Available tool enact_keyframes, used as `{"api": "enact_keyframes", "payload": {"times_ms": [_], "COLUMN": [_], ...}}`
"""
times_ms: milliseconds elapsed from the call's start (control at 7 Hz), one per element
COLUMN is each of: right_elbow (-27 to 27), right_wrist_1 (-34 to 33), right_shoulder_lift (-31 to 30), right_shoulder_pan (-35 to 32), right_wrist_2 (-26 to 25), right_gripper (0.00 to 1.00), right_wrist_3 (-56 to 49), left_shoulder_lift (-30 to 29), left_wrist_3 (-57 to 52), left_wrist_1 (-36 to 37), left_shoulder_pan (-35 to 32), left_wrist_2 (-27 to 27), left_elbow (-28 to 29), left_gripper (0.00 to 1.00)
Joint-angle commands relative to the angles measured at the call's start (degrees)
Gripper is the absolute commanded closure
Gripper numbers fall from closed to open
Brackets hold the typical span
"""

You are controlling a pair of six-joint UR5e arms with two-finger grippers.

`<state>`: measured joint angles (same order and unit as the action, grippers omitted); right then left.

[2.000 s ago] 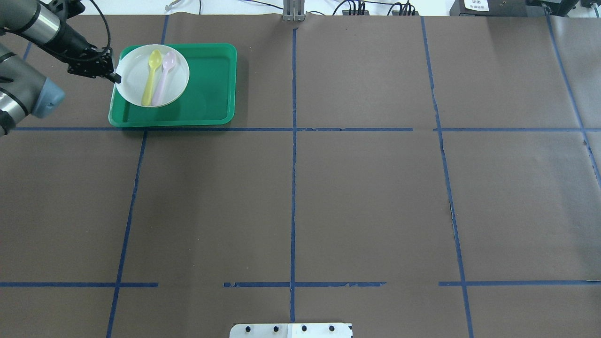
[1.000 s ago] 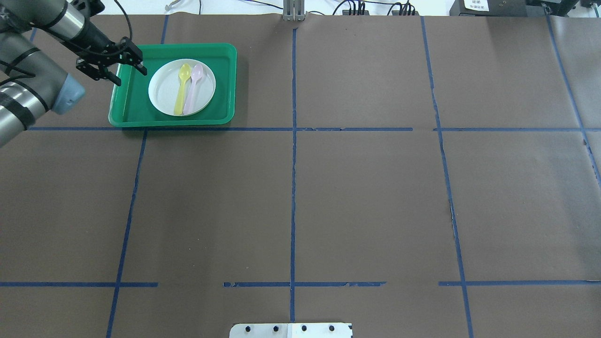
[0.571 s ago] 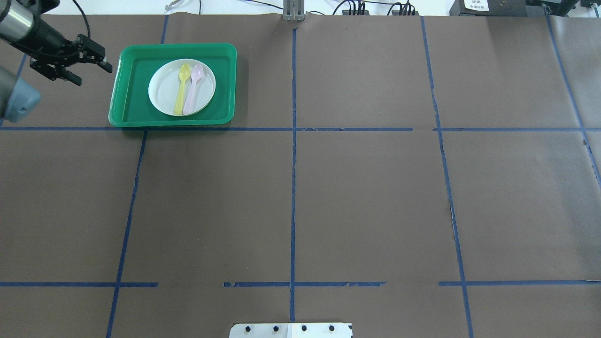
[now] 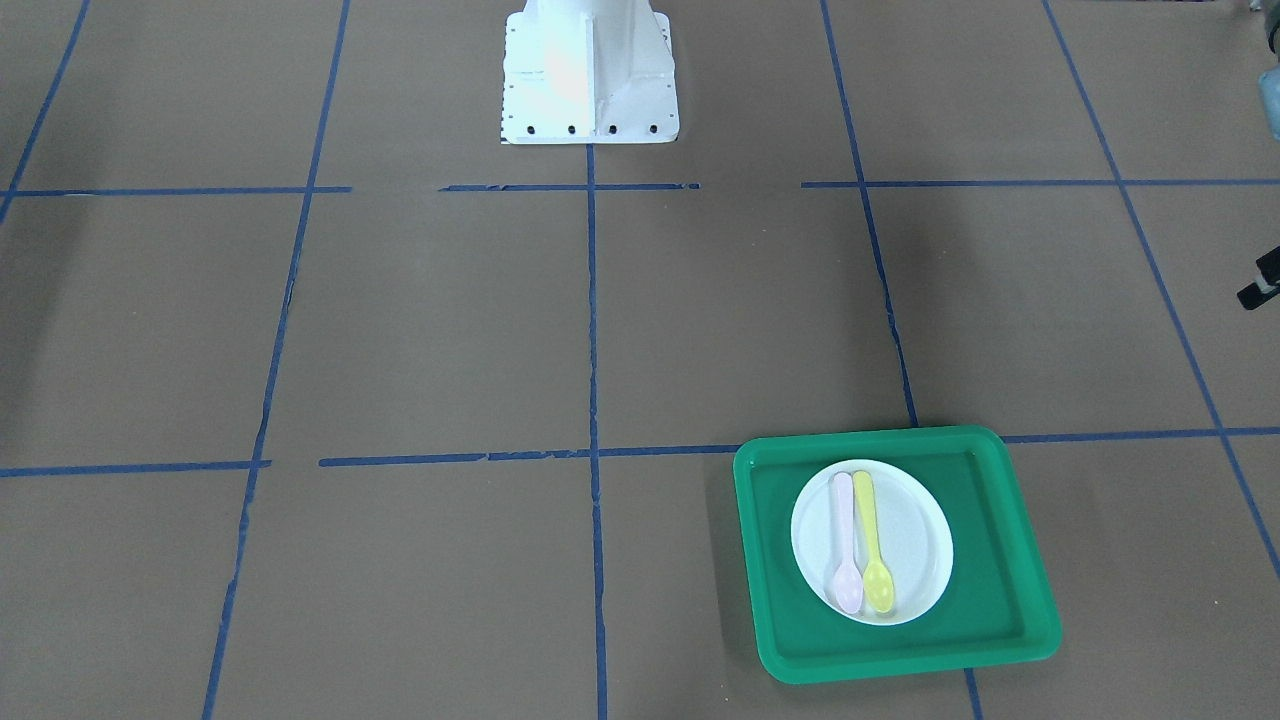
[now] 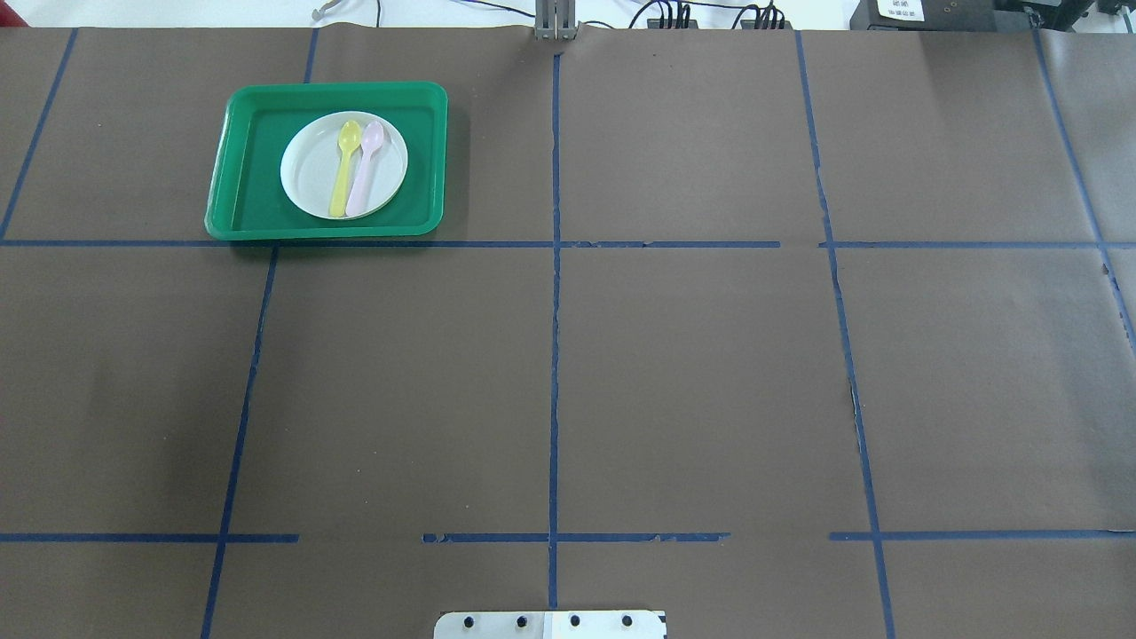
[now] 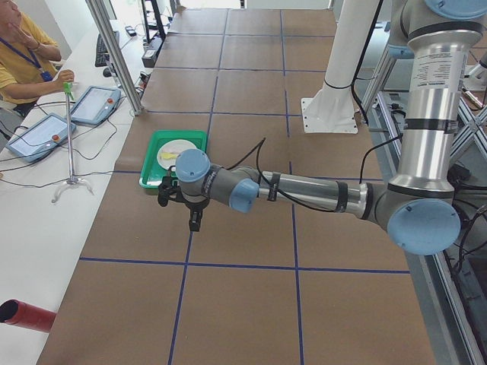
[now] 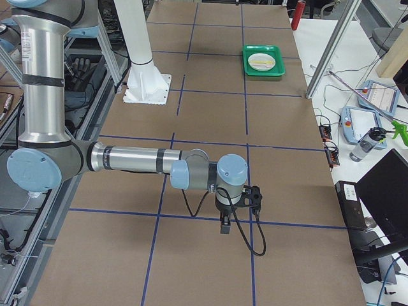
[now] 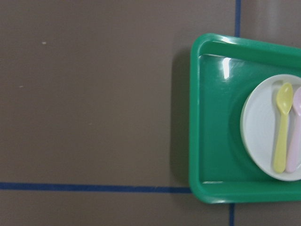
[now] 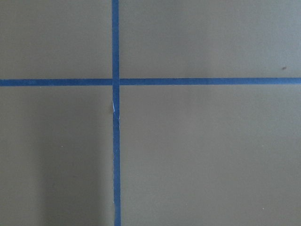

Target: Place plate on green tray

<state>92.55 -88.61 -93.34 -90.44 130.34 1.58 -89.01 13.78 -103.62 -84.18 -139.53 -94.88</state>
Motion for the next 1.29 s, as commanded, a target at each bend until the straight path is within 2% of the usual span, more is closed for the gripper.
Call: {"api": "enact_keyframes", "payload": {"times_ms": [0, 286, 429, 714, 1143], "right_elbow": [0.00, 0.00, 0.00, 0.00, 0.00], "right_wrist_1": [0.02, -0.07, 0.02, 0.02, 0.02], "right_shoulder_lift": [0.00, 0.00, 0.00, 0.00, 0.00], "right_shoulder_pan": [0.00, 0.00, 0.00, 0.00, 0.00], "right_wrist_2": [0.00, 0.09, 0.09, 0.00, 0.00], "right_gripper": [0.00, 0.00, 0.00, 0.00, 0.00], "right_wrist_3": [0.00, 0.00, 0.00, 0.00, 0.00], "left_shoulder_lift": [5.77, 5.60, 5.60, 5.34, 4.90], "left_wrist_3": [-11.37, -18.75, -19.48, -20.55, -20.63], "left_wrist_1": [4.11, 11.56, 13.25, 13.54, 13.18], "left_shoulder_pan": [-3.17, -4.15, -5.63, -8.45, -8.46], "left_wrist_2": [1.01, 1.62, 5.20, 5.33, 5.58], "left_elbow": [-0.75, -1.01, -1.71, -1.72, -2.15], "left_gripper": [0.00, 0.00, 0.00, 0.00, 0.00]}}
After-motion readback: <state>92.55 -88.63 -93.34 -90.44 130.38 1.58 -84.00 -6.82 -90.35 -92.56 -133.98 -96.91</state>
